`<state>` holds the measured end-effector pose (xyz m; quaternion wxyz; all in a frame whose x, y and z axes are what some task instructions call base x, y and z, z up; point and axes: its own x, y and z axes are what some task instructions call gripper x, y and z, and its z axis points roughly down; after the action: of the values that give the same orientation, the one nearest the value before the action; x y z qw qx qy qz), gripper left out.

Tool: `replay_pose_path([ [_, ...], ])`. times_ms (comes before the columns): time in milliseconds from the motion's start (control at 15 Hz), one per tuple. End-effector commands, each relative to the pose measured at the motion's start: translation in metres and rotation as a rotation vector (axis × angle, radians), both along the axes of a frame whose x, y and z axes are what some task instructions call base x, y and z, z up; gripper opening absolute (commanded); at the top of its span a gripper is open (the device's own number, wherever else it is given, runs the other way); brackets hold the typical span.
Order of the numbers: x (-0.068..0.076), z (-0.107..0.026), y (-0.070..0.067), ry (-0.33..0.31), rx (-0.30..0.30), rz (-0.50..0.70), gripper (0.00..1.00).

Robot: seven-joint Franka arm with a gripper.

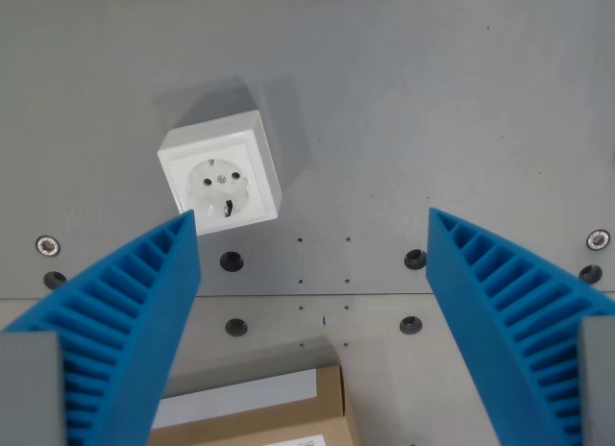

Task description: Move above the white socket

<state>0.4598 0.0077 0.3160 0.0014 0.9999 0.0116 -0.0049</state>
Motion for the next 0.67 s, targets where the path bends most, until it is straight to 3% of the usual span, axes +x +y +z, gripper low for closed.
replay_pose_path([
  [67, 0.0, 0.0029, 0.0, -0.006, 0.0, 0.0, 1.0],
  [667, -0.0008, 0.0, 0.0011, -0.008, -0.001, 0.014, 1.0],
])
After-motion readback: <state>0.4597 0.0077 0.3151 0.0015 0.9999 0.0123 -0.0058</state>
